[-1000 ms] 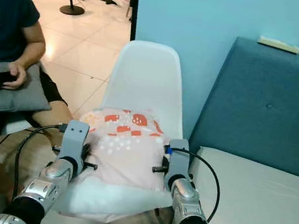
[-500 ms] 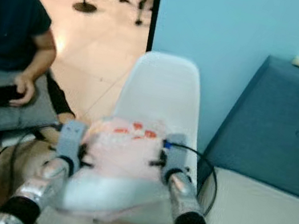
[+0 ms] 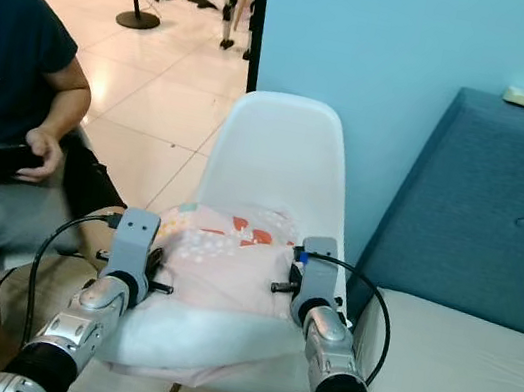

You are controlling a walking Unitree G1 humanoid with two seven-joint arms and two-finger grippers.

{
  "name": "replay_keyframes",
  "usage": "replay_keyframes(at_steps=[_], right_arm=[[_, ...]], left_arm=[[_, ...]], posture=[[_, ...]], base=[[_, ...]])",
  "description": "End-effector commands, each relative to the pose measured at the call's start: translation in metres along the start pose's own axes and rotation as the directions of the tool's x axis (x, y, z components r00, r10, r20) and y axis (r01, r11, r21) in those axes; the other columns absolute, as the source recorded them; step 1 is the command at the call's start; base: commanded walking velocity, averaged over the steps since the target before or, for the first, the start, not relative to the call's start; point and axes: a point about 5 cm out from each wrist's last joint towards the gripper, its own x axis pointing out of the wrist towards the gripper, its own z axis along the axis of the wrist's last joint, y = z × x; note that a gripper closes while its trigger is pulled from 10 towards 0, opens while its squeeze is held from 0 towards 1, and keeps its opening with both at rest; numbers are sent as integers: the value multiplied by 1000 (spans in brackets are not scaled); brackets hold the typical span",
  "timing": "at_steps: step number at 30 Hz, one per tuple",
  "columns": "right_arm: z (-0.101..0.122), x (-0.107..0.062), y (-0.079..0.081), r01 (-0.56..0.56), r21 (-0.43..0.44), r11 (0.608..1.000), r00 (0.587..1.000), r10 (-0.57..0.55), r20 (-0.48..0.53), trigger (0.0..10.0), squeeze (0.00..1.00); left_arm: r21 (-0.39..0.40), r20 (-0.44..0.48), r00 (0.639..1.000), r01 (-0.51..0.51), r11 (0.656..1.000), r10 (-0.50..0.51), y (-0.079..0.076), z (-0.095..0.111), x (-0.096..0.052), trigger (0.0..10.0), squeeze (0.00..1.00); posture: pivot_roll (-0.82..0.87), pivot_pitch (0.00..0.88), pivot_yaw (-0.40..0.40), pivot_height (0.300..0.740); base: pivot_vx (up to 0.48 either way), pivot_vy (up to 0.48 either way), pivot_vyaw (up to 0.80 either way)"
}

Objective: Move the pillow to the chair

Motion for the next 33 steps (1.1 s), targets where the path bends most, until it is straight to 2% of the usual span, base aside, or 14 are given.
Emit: replay_keyframes(at_steps=[1,8,9,13,14,15,33], right_arm=[[5,1,5,-9,7,1000,999,9,31,10000,0],[5,2,5,-8,10,1000,1000,8,30,10000,0],[5,2,5,-11,10,1000,1000,10,30,10000,0],[6,2,5,-13,9,1000,999,12,30,10000,0],[7,2,5,-13,9,1000,999,13,31,10000,0],[7,2,5,-13,9,1000,999,13,31,10000,0],[6,3,7,-35,11,999,999,35,26,10000,0]], left_arm=[[23,40,999,22,1000,-23,-3,8,2,10000,0],[12,34,999,15,1000,-15,-1,8,3,10000,0],[-13,29,999,18,1000,-18,-1,8,3,10000,0],[-7,27,1000,10,1000,-10,0,7,2,10000,0],[-50,19,1000,-23,998,24,2,5,2,10000,0],[-56,16,999,-32,998,33,3,5,2,10000,0],[-47,18,999,-30,998,30,2,3,1,10000,0]], posture=[[-17,70,-24,740],[-19,71,-26,740],[-22,68,-27,740],[-23,68,-27,740],[-22,64,-29,740],[-22,64,-29,740],[-22,62,-31,740]], base=[[0,0,0],[0,0,0],[0,-480,0],[0,-480,0],[0,0,0],[0,0,0],[0,0,0]])
